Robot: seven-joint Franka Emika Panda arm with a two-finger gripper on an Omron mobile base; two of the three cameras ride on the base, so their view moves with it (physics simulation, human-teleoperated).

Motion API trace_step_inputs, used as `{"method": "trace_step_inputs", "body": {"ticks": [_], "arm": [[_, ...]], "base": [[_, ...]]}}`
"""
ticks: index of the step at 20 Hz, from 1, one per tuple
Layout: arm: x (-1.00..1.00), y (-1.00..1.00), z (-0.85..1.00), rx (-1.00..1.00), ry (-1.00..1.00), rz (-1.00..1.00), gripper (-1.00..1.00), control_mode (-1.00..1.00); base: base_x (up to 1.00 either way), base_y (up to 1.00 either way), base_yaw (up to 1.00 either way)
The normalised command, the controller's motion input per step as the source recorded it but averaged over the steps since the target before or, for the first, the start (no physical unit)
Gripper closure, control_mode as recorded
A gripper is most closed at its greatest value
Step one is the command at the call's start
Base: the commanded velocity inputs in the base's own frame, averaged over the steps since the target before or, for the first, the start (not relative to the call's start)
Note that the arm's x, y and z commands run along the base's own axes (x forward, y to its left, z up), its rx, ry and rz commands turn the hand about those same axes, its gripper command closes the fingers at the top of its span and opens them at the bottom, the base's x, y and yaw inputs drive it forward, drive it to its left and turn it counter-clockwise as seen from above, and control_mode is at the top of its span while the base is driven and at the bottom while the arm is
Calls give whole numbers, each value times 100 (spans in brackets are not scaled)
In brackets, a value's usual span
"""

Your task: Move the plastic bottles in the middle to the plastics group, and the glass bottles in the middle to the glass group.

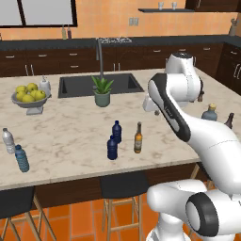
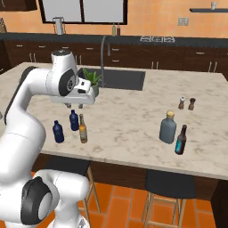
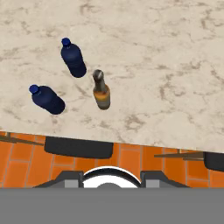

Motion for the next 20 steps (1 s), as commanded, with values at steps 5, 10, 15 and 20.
{"method": "trace_step_inputs", "body": {"ticks": [5,10,15,20], "arm": [[-23,-6,0,1,0,-2,-100,-100],[-5,0,0,0,0,0,-100,-100],[22,0,-27,0,-1,0,-100,-100],[39,0,-41,0,-11,6,-100,-100]], "base": [[0,0,0],[0,0,0],[0,0,0],[0,0,0]]}}
